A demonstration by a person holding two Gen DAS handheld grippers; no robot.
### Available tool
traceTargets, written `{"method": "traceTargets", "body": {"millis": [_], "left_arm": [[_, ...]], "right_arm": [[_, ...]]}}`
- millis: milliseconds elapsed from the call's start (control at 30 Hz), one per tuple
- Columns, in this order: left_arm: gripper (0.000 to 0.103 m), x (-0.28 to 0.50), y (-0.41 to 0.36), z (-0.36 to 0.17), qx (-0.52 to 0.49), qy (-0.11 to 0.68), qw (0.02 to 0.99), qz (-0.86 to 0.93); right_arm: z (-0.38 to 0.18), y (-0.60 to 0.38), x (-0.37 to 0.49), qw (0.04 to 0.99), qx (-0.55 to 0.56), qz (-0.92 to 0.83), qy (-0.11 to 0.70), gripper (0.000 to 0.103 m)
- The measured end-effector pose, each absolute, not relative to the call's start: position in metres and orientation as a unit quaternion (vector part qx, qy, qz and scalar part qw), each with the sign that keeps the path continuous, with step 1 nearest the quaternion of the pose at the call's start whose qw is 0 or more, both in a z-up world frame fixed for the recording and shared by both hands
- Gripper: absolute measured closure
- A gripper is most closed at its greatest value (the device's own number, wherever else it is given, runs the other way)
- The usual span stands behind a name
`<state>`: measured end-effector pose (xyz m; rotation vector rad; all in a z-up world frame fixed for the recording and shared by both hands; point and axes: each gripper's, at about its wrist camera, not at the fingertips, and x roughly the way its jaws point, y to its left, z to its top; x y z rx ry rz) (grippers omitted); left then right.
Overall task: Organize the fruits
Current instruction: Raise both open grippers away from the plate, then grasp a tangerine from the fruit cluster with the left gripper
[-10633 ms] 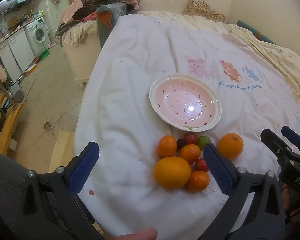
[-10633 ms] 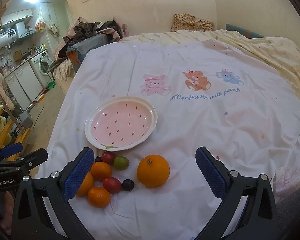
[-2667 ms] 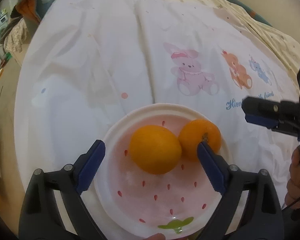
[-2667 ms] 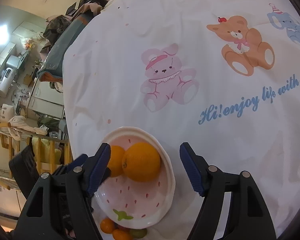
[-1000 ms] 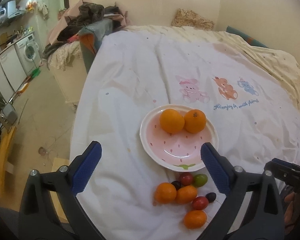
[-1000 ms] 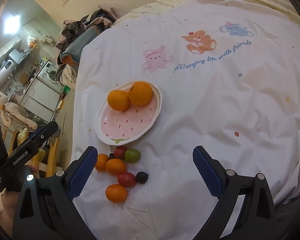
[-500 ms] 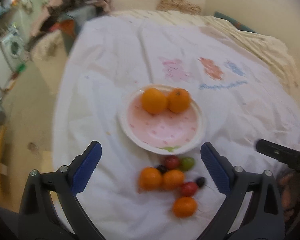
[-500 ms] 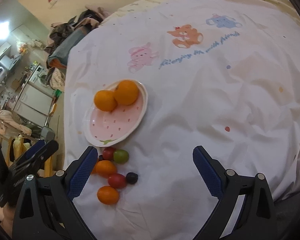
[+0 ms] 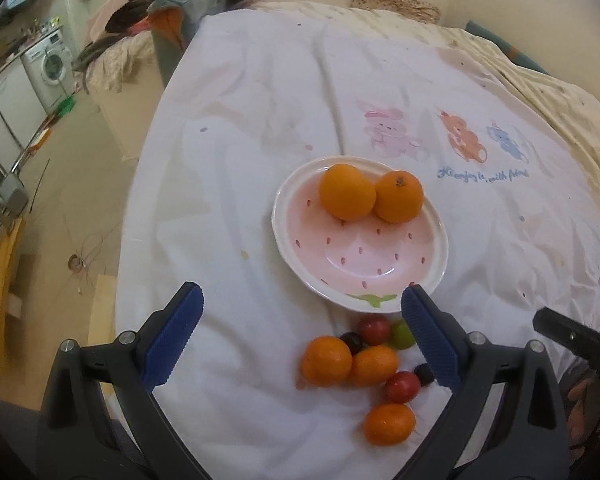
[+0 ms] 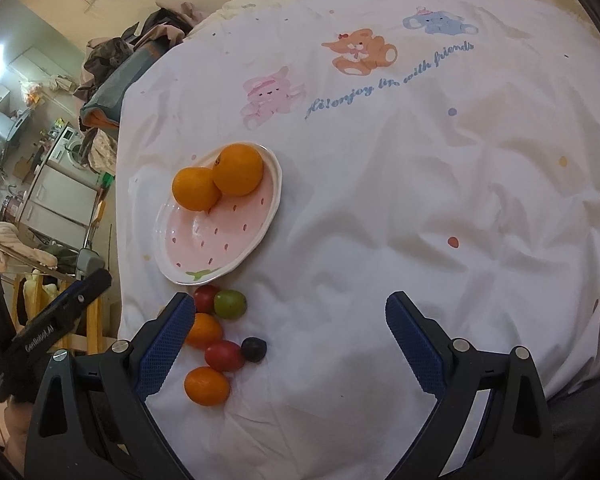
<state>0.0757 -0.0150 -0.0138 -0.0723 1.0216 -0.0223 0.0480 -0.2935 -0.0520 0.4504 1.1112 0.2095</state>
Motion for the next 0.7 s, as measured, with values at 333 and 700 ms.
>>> {"method": "traceTargets", "body": {"millis": [333,700], "left_arm": [[0.006,0.087,0.000,-0.050,-0.086,0.573,0.815,-0.005],[0.046,0.087,-0.004,-0.102,-0.163,0.666,0.727,-0.027]], "right_arm": [[-0.062,-0.288,0.057,0.807,0.221,0.105,0.537,0.005],[-0.069,-0.287,0.061,0.796,0.231,0.110,0.549,0.005]]}}
